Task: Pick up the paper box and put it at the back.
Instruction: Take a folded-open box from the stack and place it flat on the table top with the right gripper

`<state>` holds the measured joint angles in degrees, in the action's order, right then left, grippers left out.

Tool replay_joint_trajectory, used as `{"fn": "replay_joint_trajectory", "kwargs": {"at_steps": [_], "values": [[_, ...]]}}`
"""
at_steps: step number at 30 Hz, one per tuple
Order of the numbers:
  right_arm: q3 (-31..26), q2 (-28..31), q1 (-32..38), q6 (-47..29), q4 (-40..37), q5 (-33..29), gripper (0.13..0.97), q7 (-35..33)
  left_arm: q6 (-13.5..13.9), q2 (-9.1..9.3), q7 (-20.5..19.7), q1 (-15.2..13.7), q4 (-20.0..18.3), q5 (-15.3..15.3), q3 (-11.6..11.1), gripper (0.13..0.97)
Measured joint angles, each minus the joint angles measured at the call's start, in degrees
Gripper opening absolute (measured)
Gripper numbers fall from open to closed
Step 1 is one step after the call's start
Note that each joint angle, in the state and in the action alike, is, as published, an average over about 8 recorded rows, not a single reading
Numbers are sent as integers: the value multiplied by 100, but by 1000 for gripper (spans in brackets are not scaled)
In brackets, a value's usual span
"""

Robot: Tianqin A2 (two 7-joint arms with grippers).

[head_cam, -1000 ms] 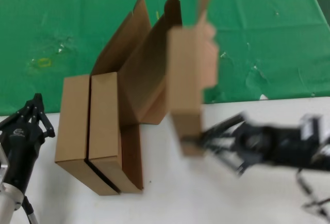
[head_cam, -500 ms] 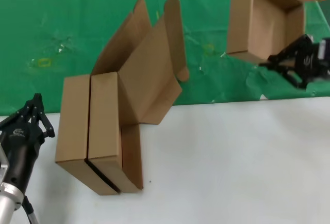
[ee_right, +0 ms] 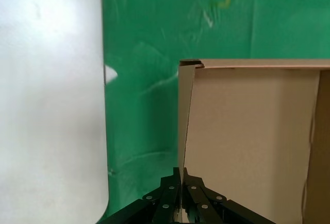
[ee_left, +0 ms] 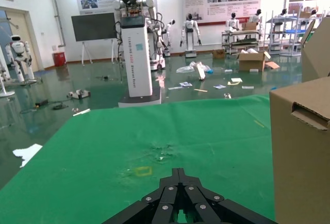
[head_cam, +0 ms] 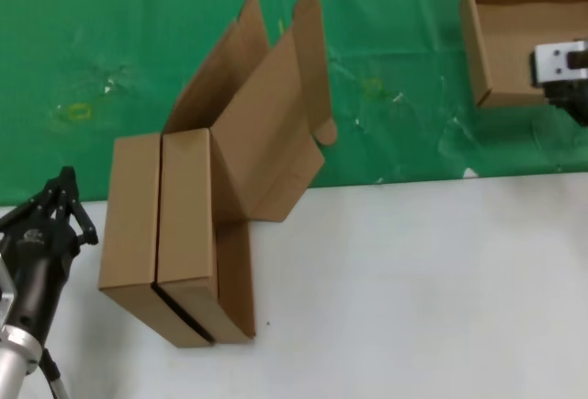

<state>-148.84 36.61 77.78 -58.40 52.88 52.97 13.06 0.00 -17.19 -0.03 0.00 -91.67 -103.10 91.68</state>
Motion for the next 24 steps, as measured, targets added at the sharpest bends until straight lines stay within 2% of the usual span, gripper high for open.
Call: {"fn": "replay_joint_trajectory", "kwargs": {"at_steps": [4, 8, 24], "values": [[10, -448, 46, 45, -538, -579, 148, 244, 0, 0, 0, 0, 0, 0, 0, 144], [158, -820, 28, 180, -1065, -812, 148, 156, 0, 0, 0, 0, 0, 0, 0, 144], [841, -1663, 179, 752, -2715, -635, 148, -807, 0, 0, 0, 0, 0, -1, 0, 144]]}}
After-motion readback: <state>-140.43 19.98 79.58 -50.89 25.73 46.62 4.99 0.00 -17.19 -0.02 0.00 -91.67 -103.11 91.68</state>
